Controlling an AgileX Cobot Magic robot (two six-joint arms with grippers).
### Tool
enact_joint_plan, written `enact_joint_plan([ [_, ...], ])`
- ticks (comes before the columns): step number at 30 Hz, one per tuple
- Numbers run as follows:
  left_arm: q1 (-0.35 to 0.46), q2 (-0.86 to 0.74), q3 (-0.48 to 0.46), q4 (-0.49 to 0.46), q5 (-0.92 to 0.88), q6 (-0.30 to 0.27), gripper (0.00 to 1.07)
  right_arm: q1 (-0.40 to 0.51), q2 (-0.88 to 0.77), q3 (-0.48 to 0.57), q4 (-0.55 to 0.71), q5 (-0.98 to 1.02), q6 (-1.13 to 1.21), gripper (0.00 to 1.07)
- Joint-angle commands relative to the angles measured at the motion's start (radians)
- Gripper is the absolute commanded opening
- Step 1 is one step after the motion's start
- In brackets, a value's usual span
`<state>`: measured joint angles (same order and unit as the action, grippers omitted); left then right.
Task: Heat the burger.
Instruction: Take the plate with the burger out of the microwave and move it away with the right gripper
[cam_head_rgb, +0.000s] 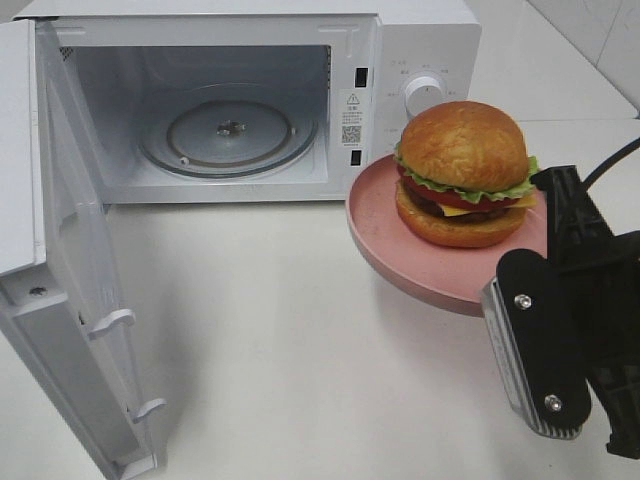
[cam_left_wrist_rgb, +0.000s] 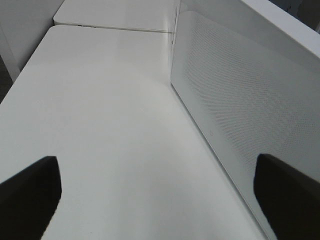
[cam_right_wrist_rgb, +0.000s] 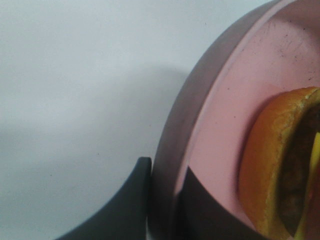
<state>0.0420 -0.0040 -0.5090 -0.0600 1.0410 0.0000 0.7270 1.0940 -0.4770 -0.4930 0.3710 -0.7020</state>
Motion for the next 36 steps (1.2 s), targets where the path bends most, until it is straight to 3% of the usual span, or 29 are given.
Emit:
enact_joint_plan([
  [1, 0.004, -0.02, 0.004, -0.002, -0.005, 0.0, 1.0, -0.004, -0.038, -0.01, -0.079, 0.014, 0.075, 0.0],
  [15, 0.004, -0.02, 0.004, -0.002, -0.005, 0.0, 1.0, -0.004, -0.081, -0.01, -0.192, 0.306, 0.526, 0.0],
  [27, 0.004, -0.02, 0.004, -0.002, -0.005, 0.0, 1.0, -0.004, -0.076, -0.01, -0.296, 0.424, 0.819, 0.0],
  [36, 0.004, -0.02, 0.004, -0.002, -0.005, 0.0, 1.0, -0.004, 0.062, -0.011, -0.371, 0.502, 1.109, 0.0],
])
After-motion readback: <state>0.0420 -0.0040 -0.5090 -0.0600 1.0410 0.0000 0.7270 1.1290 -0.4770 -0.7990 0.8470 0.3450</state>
